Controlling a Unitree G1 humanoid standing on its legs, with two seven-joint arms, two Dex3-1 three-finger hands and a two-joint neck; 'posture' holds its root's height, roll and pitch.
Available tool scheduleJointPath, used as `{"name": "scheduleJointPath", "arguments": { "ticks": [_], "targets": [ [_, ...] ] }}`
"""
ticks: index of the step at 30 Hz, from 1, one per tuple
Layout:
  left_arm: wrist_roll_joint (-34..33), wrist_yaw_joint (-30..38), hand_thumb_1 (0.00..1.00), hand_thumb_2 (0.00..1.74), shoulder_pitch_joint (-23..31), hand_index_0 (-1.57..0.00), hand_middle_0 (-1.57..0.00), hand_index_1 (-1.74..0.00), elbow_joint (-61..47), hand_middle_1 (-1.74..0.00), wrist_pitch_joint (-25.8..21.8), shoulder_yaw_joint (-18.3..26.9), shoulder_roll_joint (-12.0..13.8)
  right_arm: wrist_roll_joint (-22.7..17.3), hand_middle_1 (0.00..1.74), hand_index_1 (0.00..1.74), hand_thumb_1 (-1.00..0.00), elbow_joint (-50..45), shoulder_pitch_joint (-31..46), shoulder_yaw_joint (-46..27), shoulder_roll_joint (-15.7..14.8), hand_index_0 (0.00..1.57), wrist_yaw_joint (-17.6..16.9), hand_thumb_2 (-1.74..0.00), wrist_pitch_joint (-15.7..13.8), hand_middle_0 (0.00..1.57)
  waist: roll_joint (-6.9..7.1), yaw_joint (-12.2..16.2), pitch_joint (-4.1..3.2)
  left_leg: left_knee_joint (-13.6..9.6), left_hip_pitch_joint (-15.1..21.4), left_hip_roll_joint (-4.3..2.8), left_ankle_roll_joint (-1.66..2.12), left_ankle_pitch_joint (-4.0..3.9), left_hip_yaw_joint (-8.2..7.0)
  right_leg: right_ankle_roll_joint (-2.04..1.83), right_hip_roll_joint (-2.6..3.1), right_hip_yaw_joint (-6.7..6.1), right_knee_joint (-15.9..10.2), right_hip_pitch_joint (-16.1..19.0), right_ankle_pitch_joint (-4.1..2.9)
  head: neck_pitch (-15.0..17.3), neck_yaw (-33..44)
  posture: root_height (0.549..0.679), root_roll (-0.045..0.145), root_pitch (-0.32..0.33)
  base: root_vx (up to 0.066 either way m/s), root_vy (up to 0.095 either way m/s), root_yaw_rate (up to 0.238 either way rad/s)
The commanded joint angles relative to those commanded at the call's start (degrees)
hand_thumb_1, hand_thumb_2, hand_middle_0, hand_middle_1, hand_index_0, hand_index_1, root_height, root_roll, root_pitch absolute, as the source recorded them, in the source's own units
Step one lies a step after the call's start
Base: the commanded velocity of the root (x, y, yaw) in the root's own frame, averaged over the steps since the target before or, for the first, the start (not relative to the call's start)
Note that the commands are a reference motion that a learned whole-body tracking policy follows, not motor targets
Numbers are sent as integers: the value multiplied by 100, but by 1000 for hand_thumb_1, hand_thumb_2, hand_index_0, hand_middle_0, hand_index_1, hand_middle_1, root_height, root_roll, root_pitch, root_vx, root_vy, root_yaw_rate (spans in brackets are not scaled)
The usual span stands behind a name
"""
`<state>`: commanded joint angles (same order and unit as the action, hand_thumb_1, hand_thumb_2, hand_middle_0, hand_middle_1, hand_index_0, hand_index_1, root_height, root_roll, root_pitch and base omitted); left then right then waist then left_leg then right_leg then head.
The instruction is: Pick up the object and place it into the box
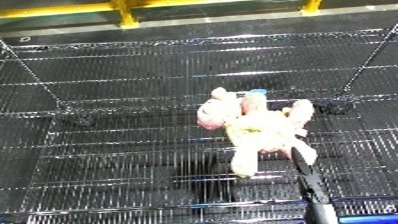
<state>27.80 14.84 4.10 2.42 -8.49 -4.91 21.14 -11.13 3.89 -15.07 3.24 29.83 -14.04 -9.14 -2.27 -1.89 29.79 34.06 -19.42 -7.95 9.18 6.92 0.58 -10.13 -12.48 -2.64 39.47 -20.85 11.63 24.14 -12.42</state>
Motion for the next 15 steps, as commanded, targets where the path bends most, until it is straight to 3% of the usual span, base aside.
{"name": "scheduleJointPath", "arguments": {
  "ticks": [7, 13, 15],
  "targets": [
    [97, 31, 1000, 1740, 45, -1570, -1570, -1740, 53, -1740, -121, -147, 207, 369, 0, 0, 0, 690, -1154, 429, 1023, 0, -145, 0, 199, 0, -46, -185, 0, 132, -245, 31, -10, -10, 38, -6, -21, -12, 138, -239, -17, -55, -385, 631, 40, -71, 16, -3, 27],
    [197, 86, 1000, 1740, 108, -1570, -1570, -1740, 84, -1740, -245, -300, 368, 283, 0, 0, 0, 1703, -2187, 958, 1553, 0, -232, 0, 523, 0, -163, -377, 0, 212, -512, 53, -7, -31, 70, -2, -36, -5, 208, -499, -55, -264, -790, 629, 38, -40, 14, -3, -5],
    [227, 95, 1000, 1740, 132, -1570, -1570, -1740, 67, -1740, -280, -346, 412, 308, 0, 0, 0, 2243, -2727, 1239, 1674, 0, -265, 0, 614, 0, -211, -424, 0, 245, -633, 63, -4, -46, 83, 3, -34, -4, 241, -621, -68, -485, -1026, 628, 38, -26, 8, 6, -1]
  ]
}}
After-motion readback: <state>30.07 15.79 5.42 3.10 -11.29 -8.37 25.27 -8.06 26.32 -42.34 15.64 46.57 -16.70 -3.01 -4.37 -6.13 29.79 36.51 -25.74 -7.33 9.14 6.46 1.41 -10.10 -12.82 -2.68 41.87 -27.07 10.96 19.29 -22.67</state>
